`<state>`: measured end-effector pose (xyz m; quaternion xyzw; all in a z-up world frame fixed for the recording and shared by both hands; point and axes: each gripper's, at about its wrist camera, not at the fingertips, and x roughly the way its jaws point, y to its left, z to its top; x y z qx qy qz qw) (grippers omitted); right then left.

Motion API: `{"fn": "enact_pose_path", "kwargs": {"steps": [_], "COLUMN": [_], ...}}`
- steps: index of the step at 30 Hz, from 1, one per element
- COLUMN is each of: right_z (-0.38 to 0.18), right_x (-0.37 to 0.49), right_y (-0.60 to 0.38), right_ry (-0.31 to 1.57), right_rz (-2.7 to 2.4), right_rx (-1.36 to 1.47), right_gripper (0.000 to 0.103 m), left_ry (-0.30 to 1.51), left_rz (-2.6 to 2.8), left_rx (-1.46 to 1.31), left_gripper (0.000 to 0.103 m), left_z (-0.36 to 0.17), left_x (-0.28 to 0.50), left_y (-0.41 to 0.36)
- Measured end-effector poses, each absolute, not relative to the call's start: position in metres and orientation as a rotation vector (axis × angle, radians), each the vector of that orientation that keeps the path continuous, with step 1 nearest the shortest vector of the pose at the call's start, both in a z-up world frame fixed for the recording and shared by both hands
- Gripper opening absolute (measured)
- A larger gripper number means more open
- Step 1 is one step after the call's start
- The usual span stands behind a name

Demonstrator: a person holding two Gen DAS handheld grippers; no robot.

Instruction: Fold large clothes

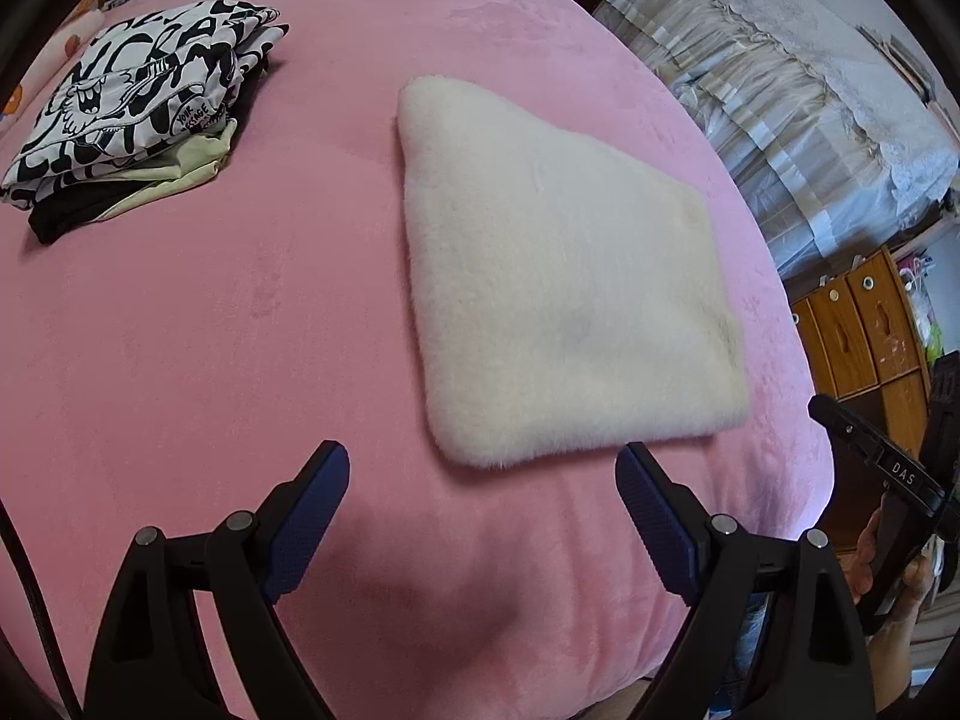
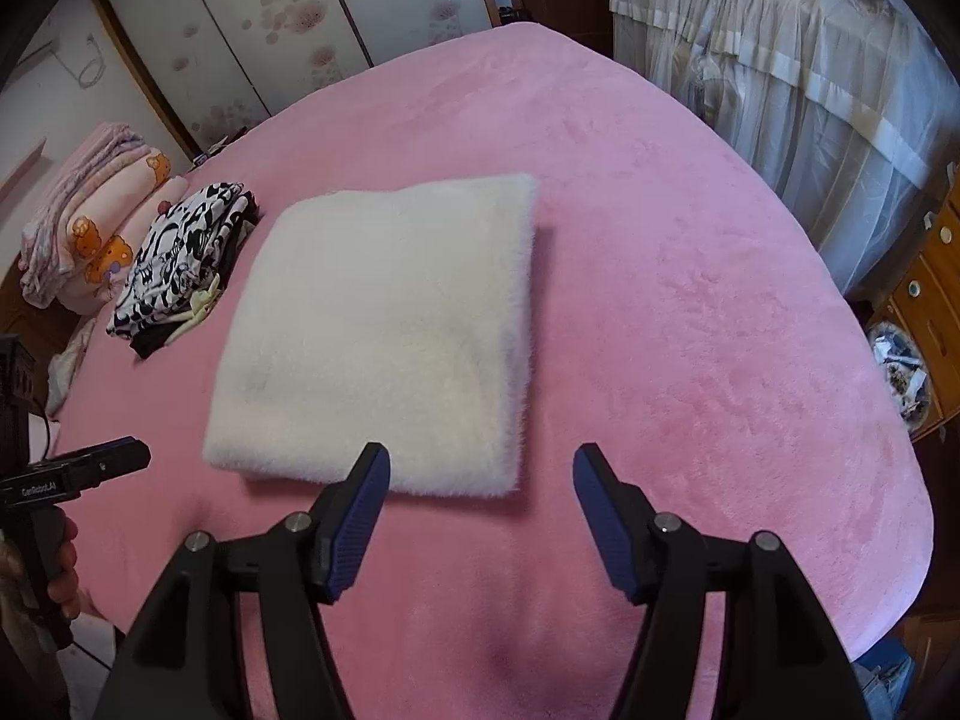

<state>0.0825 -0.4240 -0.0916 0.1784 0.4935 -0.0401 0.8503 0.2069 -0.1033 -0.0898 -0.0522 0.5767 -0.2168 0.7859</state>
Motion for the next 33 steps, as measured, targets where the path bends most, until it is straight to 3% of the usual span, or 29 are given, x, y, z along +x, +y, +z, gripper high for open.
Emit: {"fn": "enact_pose_path", "kwargs": {"steps": [10,15,25,33], "right_z": [-0.137,-0.175,-0.232,-0.238], "right_x": [0.140,0.171,0.209,0.238], "right_y": [-0.460,-0.466,-0.471,-0.443], "right_ry": [1.119,1.150,1.159,1.167], "right_rz": [0.090,0.194,0.337,0.394], "right_rx": [0.589,0.660,0.788,0.716], "right_gripper": [0.075,0.076,0.077,0.098], "left_ry": [1.336,1.348,1.318,1.351], "left_rz": [-0.604,-0.626,-0.650,-0.713], "left_rx": [-0.289,-0.347,-0.333,-0.401], "left_gripper": [0.089,0.089,0.100,0.103], "left_z": [-0.135,-0.164,-0.194,-0.225], "left_x": [0.257,0.278,0.294,0.310], "left_y": [-0.126,-0.135,-0.140,-0.149]}}
